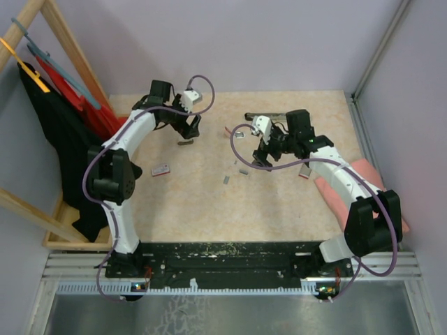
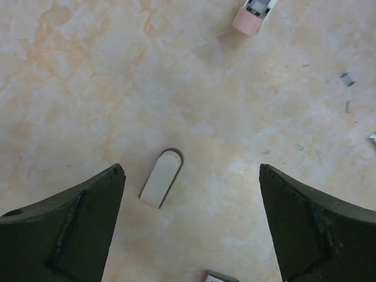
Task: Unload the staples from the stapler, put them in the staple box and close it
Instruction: Move the stapler to the center of the board, then pick up the stapler from the center of the board.
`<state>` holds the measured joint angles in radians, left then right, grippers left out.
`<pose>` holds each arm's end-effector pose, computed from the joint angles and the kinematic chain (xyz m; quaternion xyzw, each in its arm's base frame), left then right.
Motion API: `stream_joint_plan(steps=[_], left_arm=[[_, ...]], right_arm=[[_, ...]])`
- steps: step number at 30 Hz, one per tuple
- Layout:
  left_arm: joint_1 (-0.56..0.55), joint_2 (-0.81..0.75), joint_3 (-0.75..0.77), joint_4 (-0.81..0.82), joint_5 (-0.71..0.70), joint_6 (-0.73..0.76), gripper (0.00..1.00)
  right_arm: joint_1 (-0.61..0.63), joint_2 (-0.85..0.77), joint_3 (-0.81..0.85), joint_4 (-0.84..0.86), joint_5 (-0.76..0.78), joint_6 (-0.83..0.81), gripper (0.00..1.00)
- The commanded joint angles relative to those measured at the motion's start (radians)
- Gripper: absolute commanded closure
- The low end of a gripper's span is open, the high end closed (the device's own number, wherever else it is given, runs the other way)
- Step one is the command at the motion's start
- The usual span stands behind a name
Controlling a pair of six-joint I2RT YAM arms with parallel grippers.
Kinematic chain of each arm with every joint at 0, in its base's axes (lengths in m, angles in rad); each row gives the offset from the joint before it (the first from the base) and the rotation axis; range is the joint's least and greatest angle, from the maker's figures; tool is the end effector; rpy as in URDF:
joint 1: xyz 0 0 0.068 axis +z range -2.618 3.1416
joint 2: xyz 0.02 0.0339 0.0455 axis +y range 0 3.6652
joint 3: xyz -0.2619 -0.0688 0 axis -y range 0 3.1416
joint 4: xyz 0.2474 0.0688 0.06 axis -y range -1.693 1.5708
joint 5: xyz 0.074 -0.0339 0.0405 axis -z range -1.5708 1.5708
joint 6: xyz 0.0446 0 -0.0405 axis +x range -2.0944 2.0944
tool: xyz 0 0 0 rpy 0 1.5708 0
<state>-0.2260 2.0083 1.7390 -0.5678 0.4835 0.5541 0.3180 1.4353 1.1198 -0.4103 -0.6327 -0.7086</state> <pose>0.4450 -0.1236 0.2585 0.4240 0.8056 -0.1636 0.3801 0.2964 0.1253 0.2803 -0.5368 0.6925 0.2027 0.4373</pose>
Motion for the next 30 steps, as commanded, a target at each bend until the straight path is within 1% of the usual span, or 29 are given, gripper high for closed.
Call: stream_joint_plan(steps=[1, 5, 8, 10, 14, 18, 26, 30], left_arm=[[0.033, 0.073, 0.038, 0.002, -0.017, 0.205, 0.02], [0.058, 0.131, 0.096, -0.042, 0.017, 0.288, 0.08], [0.062, 0.168, 0.125, -0.073, 0.018, 0.348, 0.11], [0.062, 0.191, 0.145, -0.088, 0.013, 0.375, 0.12], [0.062, 0.233, 0.179, -0.126, 0.025, 0.398, 0.20], [0.060, 0.242, 0.162, -0.146, 0.048, 0.418, 0.23], [0.058, 0.259, 0.140, -0.133, 0.033, 0.432, 0.37], [0.051, 0.263, 0.128, -0.133, 0.035, 0.443, 0.39]], right_arm=[[-0.003, -0.026, 0.023, 0.000, -0.063, -0.030, 0.05], [-0.002, -0.023, 0.018, 0.001, -0.069, -0.033, 0.05], [-0.002, -0.019, 0.018, -0.004, -0.074, -0.036, 0.05], [-0.003, -0.018, 0.018, -0.003, -0.073, -0.035, 0.05], [-0.002, -0.018, 0.016, 0.002, -0.072, -0.038, 0.05], [-0.002, -0.016, 0.016, 0.002, -0.070, -0.038, 0.05], [-0.002, -0.013, 0.015, 0.002, -0.074, -0.039, 0.05], [-0.003, -0.010, 0.017, -0.002, -0.075, -0.039, 0.05]])
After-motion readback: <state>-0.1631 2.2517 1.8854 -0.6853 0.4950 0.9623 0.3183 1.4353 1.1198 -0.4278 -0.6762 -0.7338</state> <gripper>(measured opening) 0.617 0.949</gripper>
